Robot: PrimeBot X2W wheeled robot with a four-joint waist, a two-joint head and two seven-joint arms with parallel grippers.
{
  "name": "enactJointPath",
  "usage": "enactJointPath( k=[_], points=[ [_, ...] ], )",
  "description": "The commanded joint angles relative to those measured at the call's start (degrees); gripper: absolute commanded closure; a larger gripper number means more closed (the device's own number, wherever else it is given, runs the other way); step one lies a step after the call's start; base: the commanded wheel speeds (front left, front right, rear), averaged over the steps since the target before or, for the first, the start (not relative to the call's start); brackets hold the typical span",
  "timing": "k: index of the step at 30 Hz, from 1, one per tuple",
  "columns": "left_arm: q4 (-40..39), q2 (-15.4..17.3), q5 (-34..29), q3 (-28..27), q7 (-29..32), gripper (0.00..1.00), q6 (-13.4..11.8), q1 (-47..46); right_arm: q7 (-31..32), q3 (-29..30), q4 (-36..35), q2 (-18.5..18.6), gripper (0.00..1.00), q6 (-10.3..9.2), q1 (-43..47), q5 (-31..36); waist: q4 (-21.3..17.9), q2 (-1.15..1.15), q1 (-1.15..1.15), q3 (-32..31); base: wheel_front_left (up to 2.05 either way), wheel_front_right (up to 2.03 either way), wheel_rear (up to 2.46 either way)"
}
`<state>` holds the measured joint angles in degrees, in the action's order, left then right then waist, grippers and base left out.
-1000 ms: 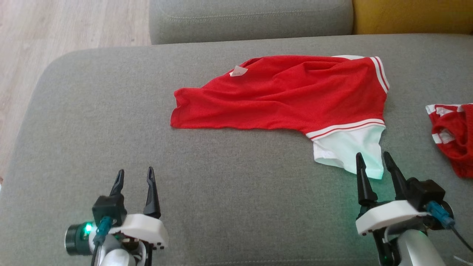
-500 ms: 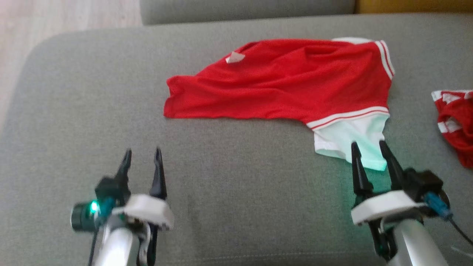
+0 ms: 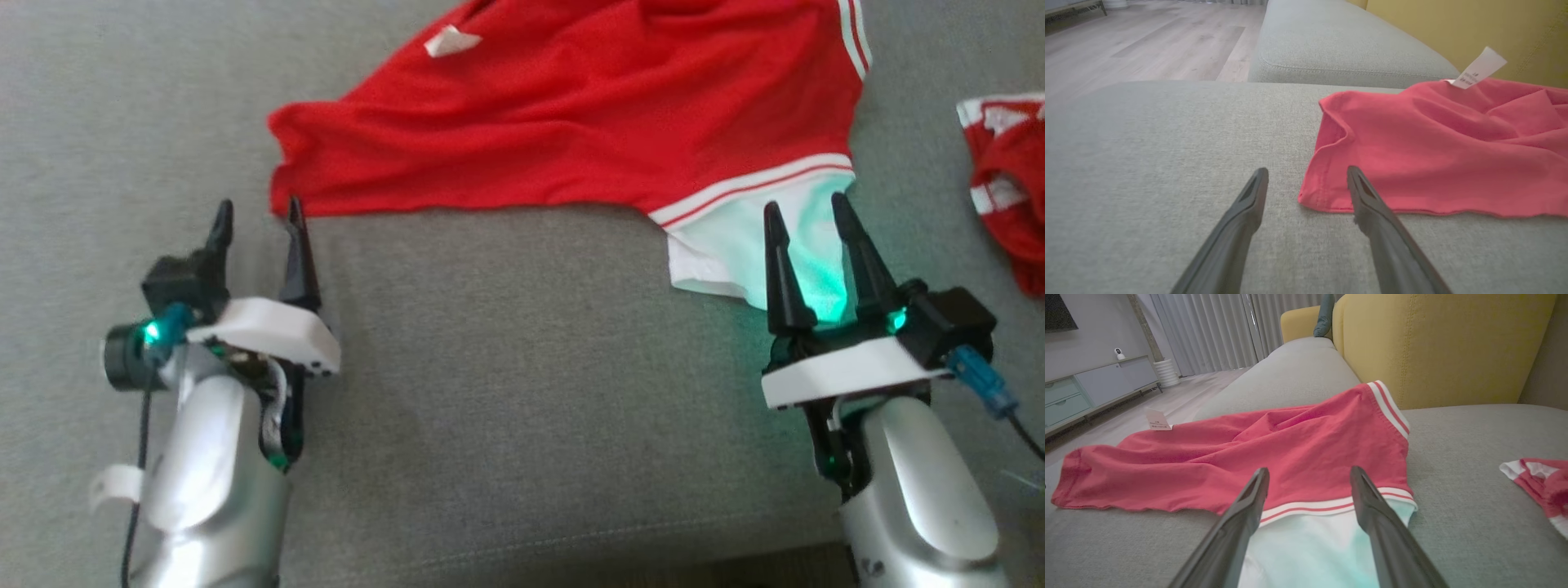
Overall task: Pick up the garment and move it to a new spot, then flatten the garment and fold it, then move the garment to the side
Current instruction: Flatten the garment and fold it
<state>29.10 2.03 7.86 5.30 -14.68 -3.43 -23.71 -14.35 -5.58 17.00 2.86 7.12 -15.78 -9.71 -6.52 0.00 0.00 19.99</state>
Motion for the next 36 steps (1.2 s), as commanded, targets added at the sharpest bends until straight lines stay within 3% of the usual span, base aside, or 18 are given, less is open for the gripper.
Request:
enactJointPath(
  k=[1, 7, 13, 14, 15, 16, 17, 18, 25, 36],
  points=[
    [-1.38, 1.0, -0.39, -2.0, -0.32, 0.0, 0.34, -1.57, -0.65, -1.39, -2.14, 0.02, 0.0, 0.36, -1.18, -0.47, -1.44, 0.0, 0.0, 1.64, 0.0, 0.0, 0.0],
    [0.09, 0.95, -0.94, -3.8, -0.32, 0.0, 2.15, -3.0, -0.65, -0.96, -2.8, 0.02, 0.0, 0.36, -1.94, -0.89, -2.61, 0.0, 0.0, 3.43, 0.0, 0.0, 0.0],
    [2.46, 0.91, -0.98, -6.12, -0.32, 0.0, 1.59, -3.56, -0.65, -1.13, -2.98, 0.02, 0.0, 0.36, -2.82, -1.31, -3.72, 0.0, 0.0, 4.26, 0.0, 0.0, 0.0],
    [3.2, 0.9, -1.13, -6.22, -0.32, 0.09, 1.71, -3.54, -0.65, -1.11, -2.95, 0.02, 0.0, 0.36, -2.93, -1.37, -3.87, 0.0, 0.0, 4.35, 0.0, 0.0, 0.0],
    [3.89, 0.9, -1.24, -6.29, -0.32, 0.29, 1.86, -3.54, -0.65, -1.09, -2.88, 0.02, 0.0, 0.36, -3.01, -1.43, -3.99, 0.0, 0.0, 4.4, 0.0, 0.0, 0.0],
    [4.48, 0.9, -1.4, -6.26, -0.32, 0.68, 2.0, -3.52, -0.65, -1.09, -2.79, 0.02, 0.0, 0.36, -3.08, -1.46, -4.07, 0.0, 0.0, 4.44, 0.0, 0.0, 0.0],
    [4.94, 0.89, -1.62, -6.17, -0.32, 0.96, 2.11, -3.51, -0.65, -1.13, -2.62, 0.02, 0.0, 0.36, -3.13, -1.4, -4.11, 0.0, 0.0, 4.48, 0.0, 0.0, 0.0],
    [5.14, 0.89, -1.73, -6.21, -0.32, 1.0, 2.22, -3.51, -0.65, -1.16, -2.46, 0.02, 0.0, 0.36, -3.21, -1.25, -4.11, 0.0, 0.0, 4.5, 0.0, 0.0, 0.0],
    [4.93, 0.87, -0.64, -6.15, -0.32, 1.0, 2.49, -2.53, -0.65, 0.81, 0.12, 0.02, 0.0, 0.36, -2.48, -0.69, -3.25, 0.0, 0.0, 3.35, 0.0, 0.0, 0.0],
    [1.65, 0.86, 1.08, -3.27, -0.32, 1.0, 2.04, 0.87, -0.65, 2.31, 10.77, 0.02, 0.0, 0.36, 0.42, 0.89, -2.02, 0.0, 0.0, 1.86, 0.0, 0.0, 0.0]
  ],
)
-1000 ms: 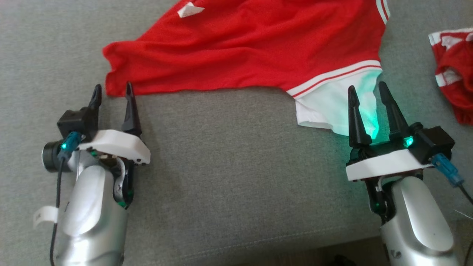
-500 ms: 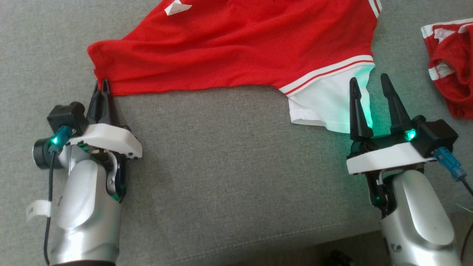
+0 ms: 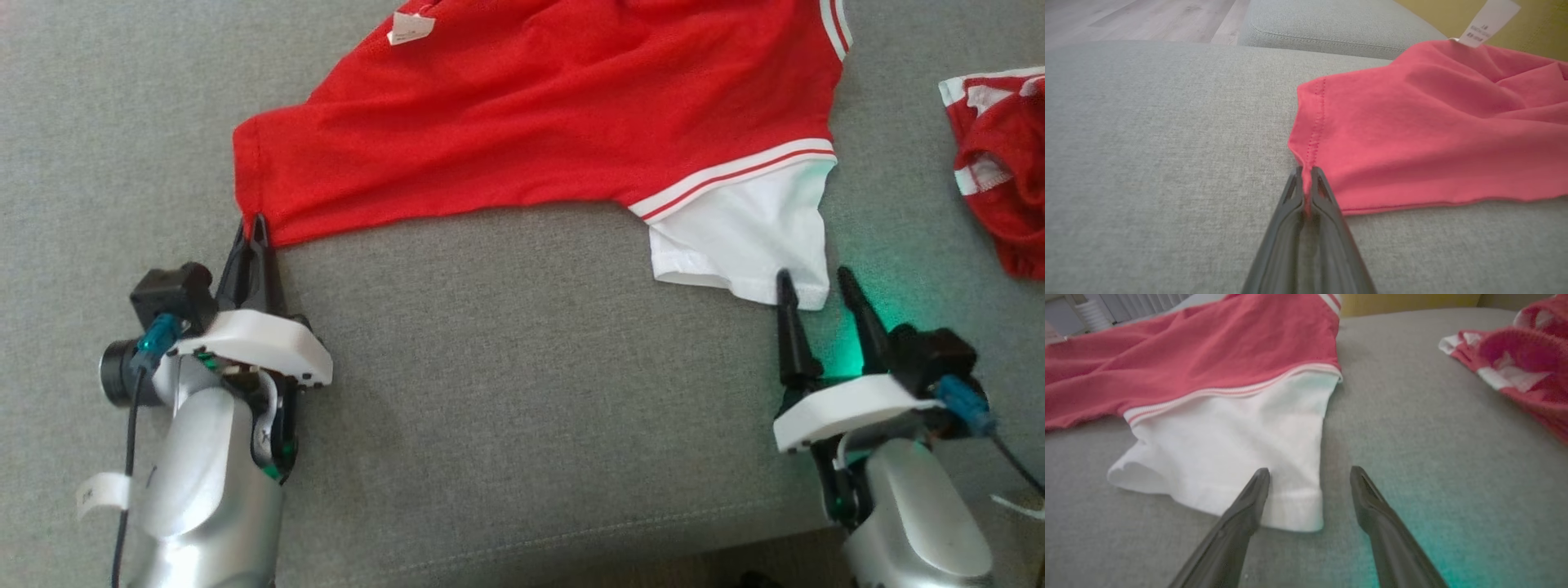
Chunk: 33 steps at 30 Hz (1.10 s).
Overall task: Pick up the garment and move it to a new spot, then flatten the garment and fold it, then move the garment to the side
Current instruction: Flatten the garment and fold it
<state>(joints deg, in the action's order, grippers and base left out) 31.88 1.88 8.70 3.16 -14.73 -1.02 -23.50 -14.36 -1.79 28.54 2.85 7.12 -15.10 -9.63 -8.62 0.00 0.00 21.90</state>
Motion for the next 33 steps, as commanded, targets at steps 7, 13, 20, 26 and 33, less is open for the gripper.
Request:
enactJointPath(
  k=[7, 13, 20, 26, 33],
  points=[
    [-1.6, 1.0, 0.83, 0.23, -0.27, 1.0, -0.55, 1.21, -0.63, -4.9, 5.56, 0.03, 1.0, 0.36, -0.72, 1.35, 0.33, 0.0, 0.0, -0.51, 0.0, 0.0, 0.0],
    [-3.16, 1.0, 1.56, 0.92, -0.27, 1.0, -0.78, 1.82, -0.63, -7.78, 5.94, 0.03, 1.0, 0.36, -1.25, -1.17, 0.31, 0.0, 0.0, -2.25, 0.0, 0.0, 0.0],
    [-11.7, 1.0, 1.02, -2.12, -0.27, 1.0, -0.92, 0.92, -0.63, -10.06, -5.79, 1.57, 1.0, 0.36, -6.08, -3.76, 1.22, 0.0, 0.0, -7.86, 0.0, 0.0, 0.0],
    [-15.45, 3.49, -0.67, -6.32, -0.27, 1.0, 1.68, -3.54, -0.63, -10.73, -13.86, 7.19, 1.0, 0.36, -15.89, -5.55, 2.66, 0.0, 0.0, -13.85, 0.0, 0.0, 0.0],
    [-15.67, 8.72, -3.64, -6.36, -0.27, 1.0, 4.46, -13.14, 1.83, -10.25, -16.7, 14.24, 1.0, 0.36, -28.36, -5.94, 5.68, 0.0, 0.0, -18.21, 0.0, 0.0, 0.0]
  ],
)
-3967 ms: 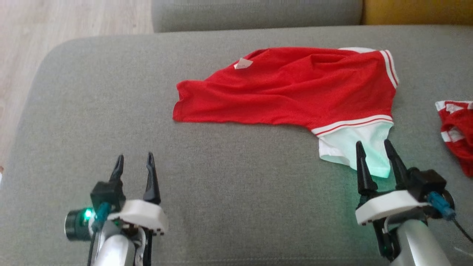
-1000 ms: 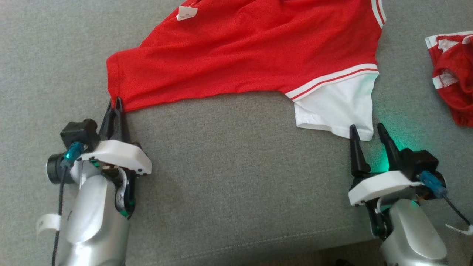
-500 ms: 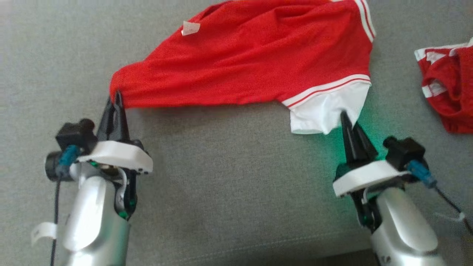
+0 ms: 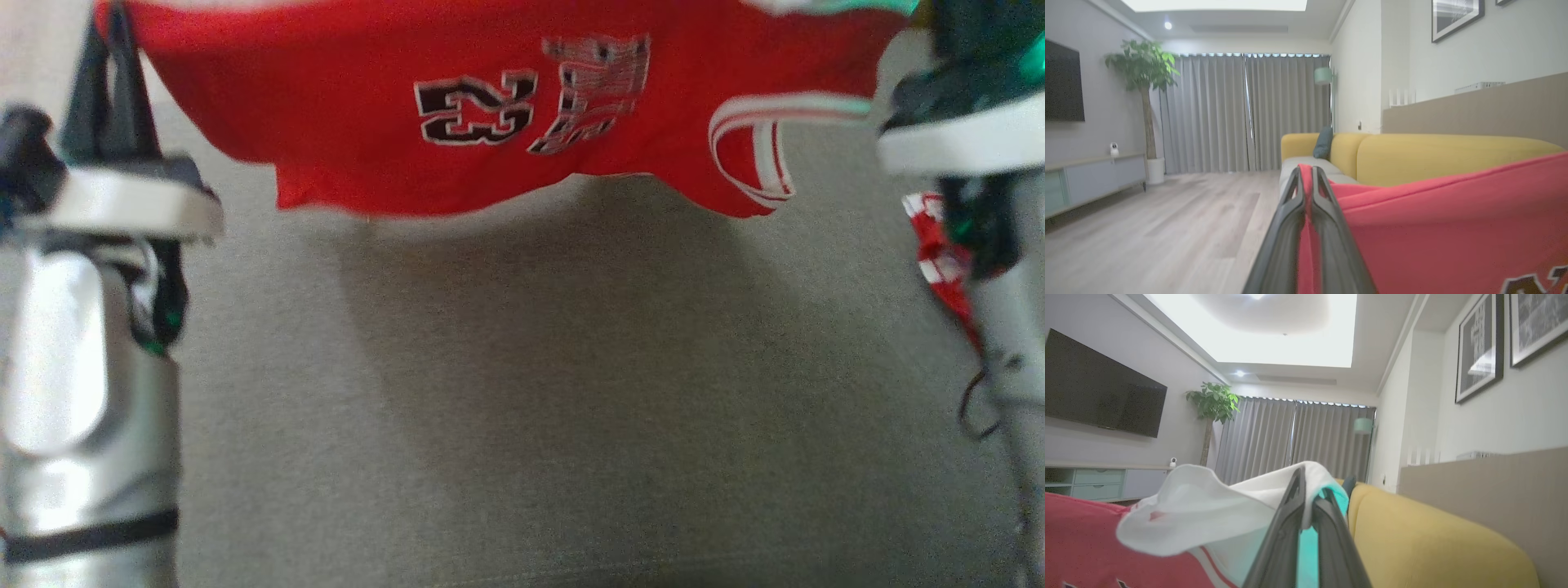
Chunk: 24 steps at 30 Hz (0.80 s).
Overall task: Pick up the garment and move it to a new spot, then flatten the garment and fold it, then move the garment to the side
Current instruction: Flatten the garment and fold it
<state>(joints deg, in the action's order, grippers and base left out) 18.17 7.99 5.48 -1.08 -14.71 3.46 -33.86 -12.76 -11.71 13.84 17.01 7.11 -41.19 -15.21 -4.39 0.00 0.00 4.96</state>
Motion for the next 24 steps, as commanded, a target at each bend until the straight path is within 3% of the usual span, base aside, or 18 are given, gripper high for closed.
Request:
enactJointPath(
  k=[1, 9, 16, 19, 24],
  points=[
    [-1.78, 3.1, -0.55, -1.99, -0.29, 1.0, 0.22, -4.43, 0.8, -0.17, -2.43, 0.81, 1.0, 0.37, -3.84, -0.52, 1.97, 0.0, 0.0, -1.53, 0.0, 0.0, 0.0],
    [-0.43, 5.83, -2.52, 0.24, 2.39, 1.0, 0.75, -16.54, 7.06, -0.26, -5.57, 5.14, 1.0, 0.37, -14.6, -0.25, 5.64, 0.0, 0.0, 1.81, 0.0, 0.0, 0.0],
    [5.88, 5.82, -4.14, 2.38, 5.05, 1.0, 0.08, -22.62, 9.81, -1.16, 1.73, 4.78, 1.0, 0.37, -20.95, 0.25, 6.67, 0.0, 0.0, 9.23, 0.0, 0.0, 0.0],
    [10.08, 5.22, -4.79, 3.0, 3.83, 1.0, -1.13, -26.18, 9.07, -1.92, 7.12, 4.16, 1.0, 0.37, -25.46, 1.91, 6.64, 0.0, 0.0, 13.21, 0.0, 0.0, 0.0],
    [14.51, 4.8, -6.3, 2.94, 0.47, 1.0, -5.32, -34.71, 3.62, -2.96, 15.21, 4.62, 1.0, 0.37, -36.01, 8.75, 6.4, 0.0, 0.0, 18.08, 0.0, 0.0, 0.0]
  ],
)
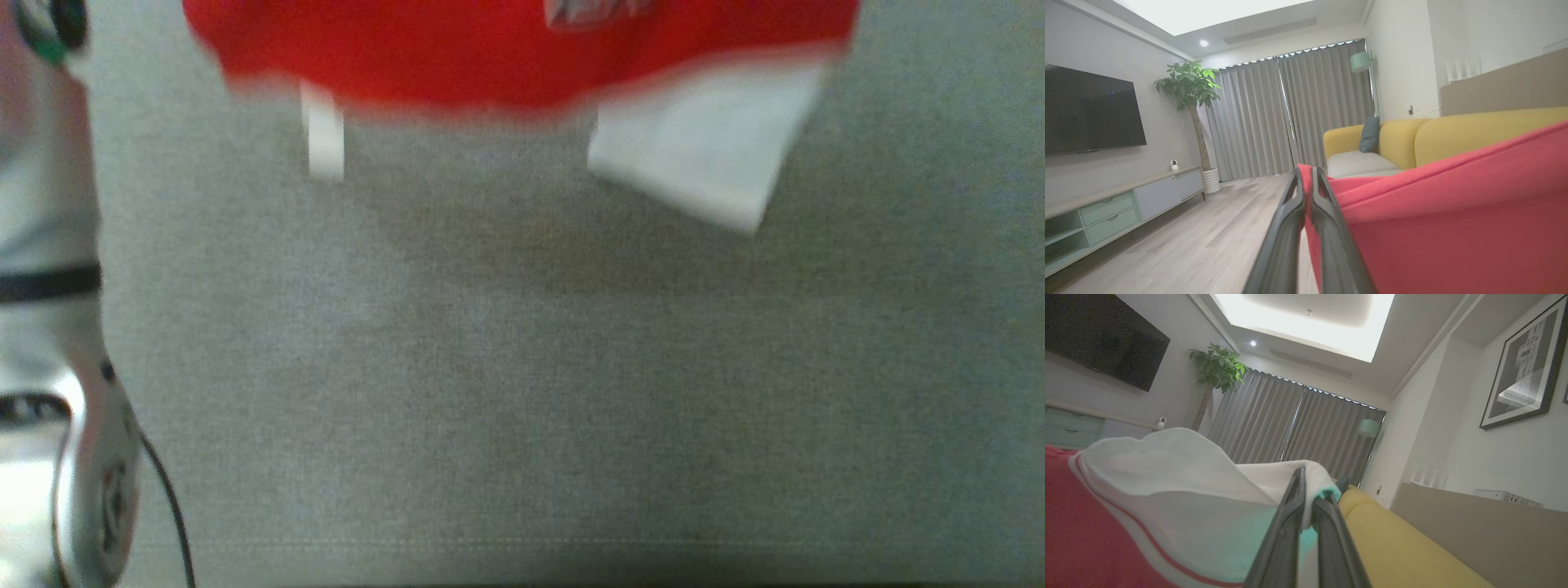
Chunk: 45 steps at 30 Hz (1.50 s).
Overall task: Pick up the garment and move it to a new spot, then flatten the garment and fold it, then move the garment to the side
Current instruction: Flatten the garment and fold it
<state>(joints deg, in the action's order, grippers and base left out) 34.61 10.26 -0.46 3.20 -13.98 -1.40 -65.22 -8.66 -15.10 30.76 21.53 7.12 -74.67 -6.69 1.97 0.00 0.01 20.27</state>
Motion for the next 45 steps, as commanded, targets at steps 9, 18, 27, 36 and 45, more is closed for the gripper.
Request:
enactJointPath(
  k=[9, 18, 27, 36, 45],
  points=[
    [-2.41, 0.57, 2.09, -2.77, -1.0, 1.0, -2.54, -7.69, -5.49, 8.64, 9.17, -0.83, 1.0, 0.36, -10.05, 5.13, -0.76, 0.0, -0.01, 5.66, 0.0, 0.0, 0.0],
    [-0.53, -4.06, 6.29, -5.0, -1.01, 1.0, -2.09, 12.01, -6.2, 5.71, 14.77, -3.82, 1.0, 0.36, 9.73, -2.45, -1.86, 0.0, -0.01, 4.88, 0.0, 0.0, 0.0],
    [-1.45, -7.11, 10.13, -7.93, -1.01, 1.0, -1.77, 32.85, -3.0, -1.28, 7.06, -6.69, 1.0, 0.36, 32.21, -13.8, -4.6, 0.0, -0.01, -1.76, 0.0, 0.0, 0.0],
    [-1.89, -7.36, 12.78, -7.64, -1.01, 1.0, -3.28, 45.53, 1.7, -1.18, -2.33, -6.17, 1.0, 0.36, 51.76, -16.89, -6.92, 0.0, -0.01, -9.38, 0.0, 0.0, 0.0],
    [-4.28, -7.37, 15.65, -6.79, -1.02, 1.0, -5.02, 54.7, 4.72, 0.61, -8.93, -8.51, 1.0, 0.36, 66.19, -16.69, -7.93, 0.0, -0.01, -14.77, 0.0, 0.0, 0.0]
  ],
)
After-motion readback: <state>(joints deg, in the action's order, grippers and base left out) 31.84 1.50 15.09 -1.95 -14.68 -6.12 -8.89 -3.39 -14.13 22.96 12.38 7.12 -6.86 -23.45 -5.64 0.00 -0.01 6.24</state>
